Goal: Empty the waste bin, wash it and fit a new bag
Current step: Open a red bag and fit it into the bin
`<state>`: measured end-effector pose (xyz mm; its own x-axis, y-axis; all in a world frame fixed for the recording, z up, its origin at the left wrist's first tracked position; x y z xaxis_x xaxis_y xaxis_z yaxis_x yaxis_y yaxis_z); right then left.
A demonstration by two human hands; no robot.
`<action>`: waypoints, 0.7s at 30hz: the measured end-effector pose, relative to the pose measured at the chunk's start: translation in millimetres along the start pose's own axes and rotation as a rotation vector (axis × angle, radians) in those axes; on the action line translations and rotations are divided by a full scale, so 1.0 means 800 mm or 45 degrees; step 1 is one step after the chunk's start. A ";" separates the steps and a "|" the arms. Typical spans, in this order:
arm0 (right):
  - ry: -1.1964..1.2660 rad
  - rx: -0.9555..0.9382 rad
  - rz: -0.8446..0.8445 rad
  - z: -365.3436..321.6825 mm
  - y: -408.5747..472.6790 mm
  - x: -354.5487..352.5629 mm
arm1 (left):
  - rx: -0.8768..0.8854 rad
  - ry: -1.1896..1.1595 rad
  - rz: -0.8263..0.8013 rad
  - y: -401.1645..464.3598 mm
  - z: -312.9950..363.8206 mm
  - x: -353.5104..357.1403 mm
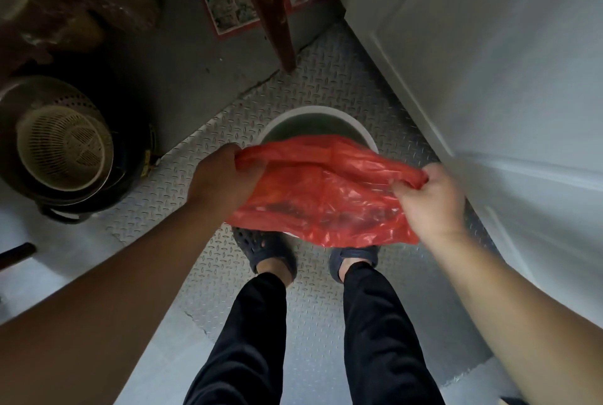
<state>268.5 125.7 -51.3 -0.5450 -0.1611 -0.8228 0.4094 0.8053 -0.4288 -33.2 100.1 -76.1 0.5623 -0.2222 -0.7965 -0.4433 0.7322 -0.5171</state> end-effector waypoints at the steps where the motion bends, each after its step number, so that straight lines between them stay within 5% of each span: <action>1: 0.000 -0.053 -0.002 -0.006 -0.003 0.006 | -0.014 0.000 0.012 0.002 0.003 0.004; 13: 0.073 0.150 0.053 0.012 0.021 0.055 | -0.188 -0.014 0.050 0.030 -0.004 0.042; 21: 0.203 0.252 -0.169 0.054 0.007 0.045 | -0.138 -0.246 -0.033 -0.010 -0.044 0.032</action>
<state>282.7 99.8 -99.1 -0.7051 -0.1531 -0.6924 0.4532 0.6536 -0.6061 -39.7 65.5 -103.4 0.6931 -0.1048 -0.7132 -0.4935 0.6522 -0.5754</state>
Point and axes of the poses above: each hand's wrist, its own y-axis towards the middle knuckle, its own x-axis out of the palm, z = x × y, the point moved 1 cm from there along y, towards the middle knuckle, and after that the axes turned 11 degrees about z, right-handed, at the moved point
